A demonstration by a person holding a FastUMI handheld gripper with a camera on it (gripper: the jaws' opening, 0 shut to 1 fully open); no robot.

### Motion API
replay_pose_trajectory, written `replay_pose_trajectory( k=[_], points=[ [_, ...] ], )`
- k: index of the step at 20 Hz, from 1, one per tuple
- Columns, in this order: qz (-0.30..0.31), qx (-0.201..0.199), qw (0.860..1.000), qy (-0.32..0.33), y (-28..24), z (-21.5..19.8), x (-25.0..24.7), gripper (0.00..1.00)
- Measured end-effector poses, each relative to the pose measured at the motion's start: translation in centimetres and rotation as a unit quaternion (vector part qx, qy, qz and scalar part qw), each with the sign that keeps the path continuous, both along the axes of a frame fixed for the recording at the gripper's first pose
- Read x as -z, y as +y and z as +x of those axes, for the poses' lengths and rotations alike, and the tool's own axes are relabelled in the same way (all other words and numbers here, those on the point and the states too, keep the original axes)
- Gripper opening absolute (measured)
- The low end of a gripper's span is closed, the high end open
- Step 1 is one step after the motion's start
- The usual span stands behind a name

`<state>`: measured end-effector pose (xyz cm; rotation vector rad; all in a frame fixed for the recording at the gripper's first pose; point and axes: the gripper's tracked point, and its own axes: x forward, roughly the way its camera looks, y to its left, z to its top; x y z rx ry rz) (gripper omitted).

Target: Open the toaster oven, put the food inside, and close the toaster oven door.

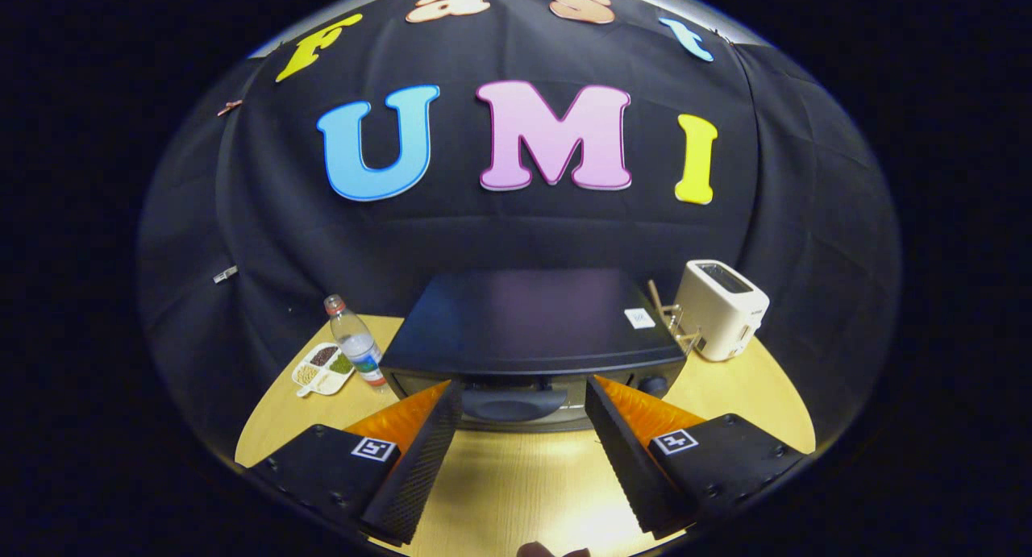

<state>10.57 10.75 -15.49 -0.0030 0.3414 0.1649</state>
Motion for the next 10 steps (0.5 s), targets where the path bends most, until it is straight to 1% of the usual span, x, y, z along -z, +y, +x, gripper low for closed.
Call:
replay_pose_trajectory(
  k=[5, 8, 10],
  points=[
    [0.02, 0.007, 0.997, -0.068, -1.4, 0.1, -8.3, 0.99],
    [0.032, 0.017, 0.992, -0.117, -2.7, -0.2, -13.6, 0.99],
    [0.032, 0.02, 0.989, -0.145, -3.6, -0.5, -16.3, 0.98]
  ],
)
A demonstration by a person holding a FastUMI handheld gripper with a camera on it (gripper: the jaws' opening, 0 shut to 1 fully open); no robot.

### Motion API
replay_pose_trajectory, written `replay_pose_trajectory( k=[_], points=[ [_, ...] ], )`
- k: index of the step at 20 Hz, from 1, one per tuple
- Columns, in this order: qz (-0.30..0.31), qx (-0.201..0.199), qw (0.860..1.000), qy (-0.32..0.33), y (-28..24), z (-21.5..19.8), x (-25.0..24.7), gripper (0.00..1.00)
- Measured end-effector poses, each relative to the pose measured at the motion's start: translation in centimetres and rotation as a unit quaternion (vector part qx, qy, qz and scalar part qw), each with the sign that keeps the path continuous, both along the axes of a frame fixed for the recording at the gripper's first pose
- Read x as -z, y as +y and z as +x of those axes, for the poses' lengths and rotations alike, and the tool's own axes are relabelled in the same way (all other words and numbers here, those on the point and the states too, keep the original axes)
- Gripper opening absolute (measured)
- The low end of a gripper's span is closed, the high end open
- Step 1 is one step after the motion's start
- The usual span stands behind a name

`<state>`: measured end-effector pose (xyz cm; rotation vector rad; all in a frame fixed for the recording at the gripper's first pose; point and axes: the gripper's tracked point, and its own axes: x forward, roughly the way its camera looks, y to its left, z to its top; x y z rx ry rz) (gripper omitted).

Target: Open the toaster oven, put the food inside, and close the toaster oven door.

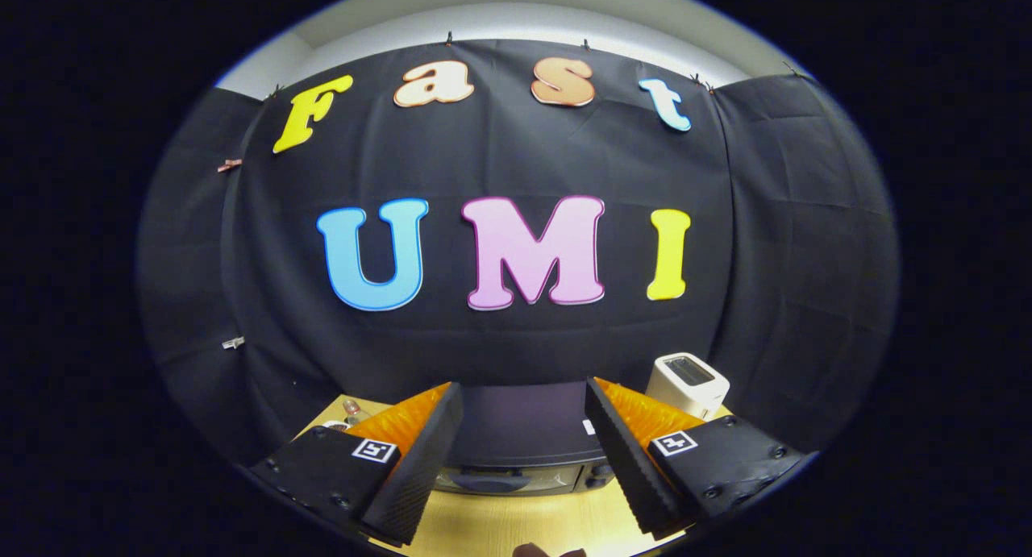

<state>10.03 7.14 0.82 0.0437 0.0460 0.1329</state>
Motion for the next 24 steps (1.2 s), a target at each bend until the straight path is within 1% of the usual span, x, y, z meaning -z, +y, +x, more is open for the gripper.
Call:
replay_pose_trajectory(
  k=[4, 6, 15, 24],
  points=[
    [0.004, 0.013, 0.999, -0.045, -2.0, -1.3, -4.6, 0.98],
    [0.008, 0.014, 0.998, -0.056, -2.5, -1.9, -5.5, 0.98],
    [-0.002, 0.008, 0.998, -0.056, -3.1, -2.8, -5.6, 0.98],
    [-0.007, 0.003, 0.998, -0.055, -2.2, -1.9, -7.0, 0.98]
  ],
)
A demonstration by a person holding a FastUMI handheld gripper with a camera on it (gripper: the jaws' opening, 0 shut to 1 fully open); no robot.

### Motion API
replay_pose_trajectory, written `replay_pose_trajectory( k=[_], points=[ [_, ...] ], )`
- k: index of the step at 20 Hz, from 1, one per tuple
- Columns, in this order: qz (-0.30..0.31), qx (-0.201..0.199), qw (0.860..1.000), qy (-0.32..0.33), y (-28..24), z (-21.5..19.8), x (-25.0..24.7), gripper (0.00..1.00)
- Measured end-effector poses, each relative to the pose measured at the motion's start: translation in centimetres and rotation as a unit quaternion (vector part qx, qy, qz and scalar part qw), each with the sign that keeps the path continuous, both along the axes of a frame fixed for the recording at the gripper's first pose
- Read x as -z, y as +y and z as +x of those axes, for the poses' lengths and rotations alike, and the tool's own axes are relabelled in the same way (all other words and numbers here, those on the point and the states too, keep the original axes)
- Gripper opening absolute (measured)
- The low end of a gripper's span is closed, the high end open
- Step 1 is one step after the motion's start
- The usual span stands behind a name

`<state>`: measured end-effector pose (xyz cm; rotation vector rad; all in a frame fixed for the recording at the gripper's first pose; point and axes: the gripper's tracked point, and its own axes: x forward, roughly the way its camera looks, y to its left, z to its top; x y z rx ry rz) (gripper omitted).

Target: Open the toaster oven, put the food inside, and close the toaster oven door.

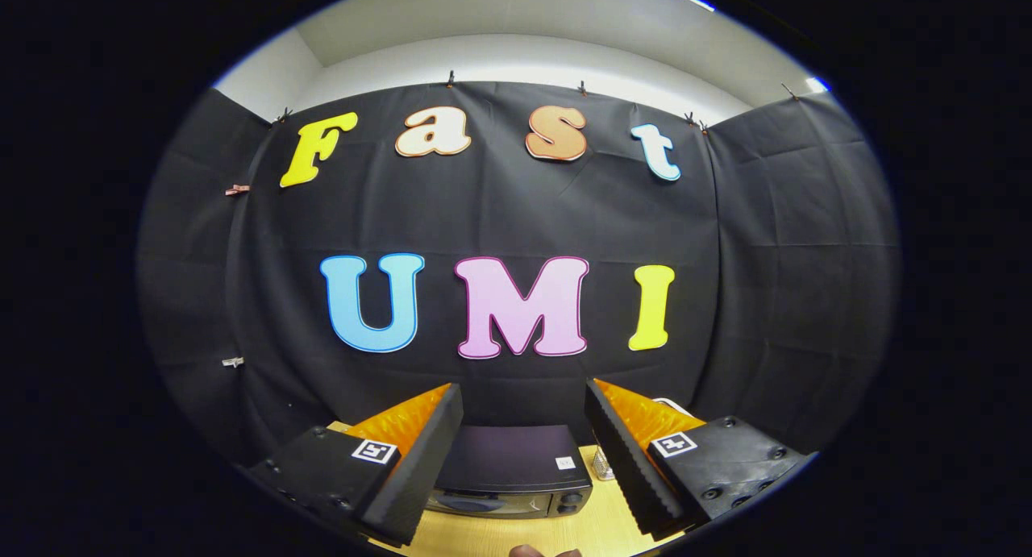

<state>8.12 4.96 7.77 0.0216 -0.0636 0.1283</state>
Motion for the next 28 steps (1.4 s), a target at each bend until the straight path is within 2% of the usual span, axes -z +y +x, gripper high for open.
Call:
replay_pose_trajectory(
  k=[7, 28],
  points=[
    [-0.003, 0.003, 1.0, -0.016, 0.1, -0.2, -1.5, 0.98],
    [-0.019, 0.007, 0.999, -0.027, 0.0, -0.3, -1.3, 0.98]
  ],
)
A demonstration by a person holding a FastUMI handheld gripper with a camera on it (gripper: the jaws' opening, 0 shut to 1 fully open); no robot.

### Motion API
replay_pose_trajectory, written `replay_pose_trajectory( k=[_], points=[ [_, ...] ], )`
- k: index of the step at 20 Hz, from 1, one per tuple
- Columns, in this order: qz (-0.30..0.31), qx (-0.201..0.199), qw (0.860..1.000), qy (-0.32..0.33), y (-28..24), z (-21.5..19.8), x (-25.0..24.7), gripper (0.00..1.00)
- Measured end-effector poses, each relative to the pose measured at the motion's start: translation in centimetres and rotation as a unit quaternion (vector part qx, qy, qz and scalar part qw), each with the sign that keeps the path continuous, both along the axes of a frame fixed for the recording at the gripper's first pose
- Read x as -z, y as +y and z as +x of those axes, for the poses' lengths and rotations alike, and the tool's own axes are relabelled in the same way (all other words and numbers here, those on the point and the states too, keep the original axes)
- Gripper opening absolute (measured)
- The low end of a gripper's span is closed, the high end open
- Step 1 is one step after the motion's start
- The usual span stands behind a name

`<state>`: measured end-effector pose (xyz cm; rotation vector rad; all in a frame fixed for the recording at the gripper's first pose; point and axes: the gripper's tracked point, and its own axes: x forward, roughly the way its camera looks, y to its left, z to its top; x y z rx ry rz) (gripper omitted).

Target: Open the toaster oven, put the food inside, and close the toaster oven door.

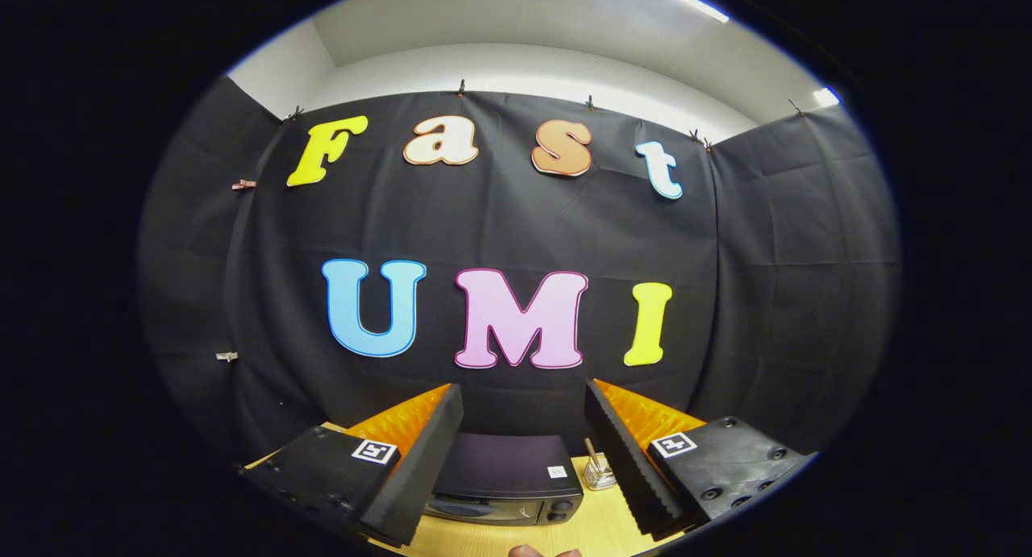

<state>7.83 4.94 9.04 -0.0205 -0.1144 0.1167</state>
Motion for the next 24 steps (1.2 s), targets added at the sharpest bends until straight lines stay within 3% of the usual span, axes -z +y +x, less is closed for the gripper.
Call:
replay_pose_trajectory(
  k=[24],
  points=[
    [0.012, 0.0, 1.0, -0.005, 1.4, 0.1, -0.6, 0.98]
  ],
)
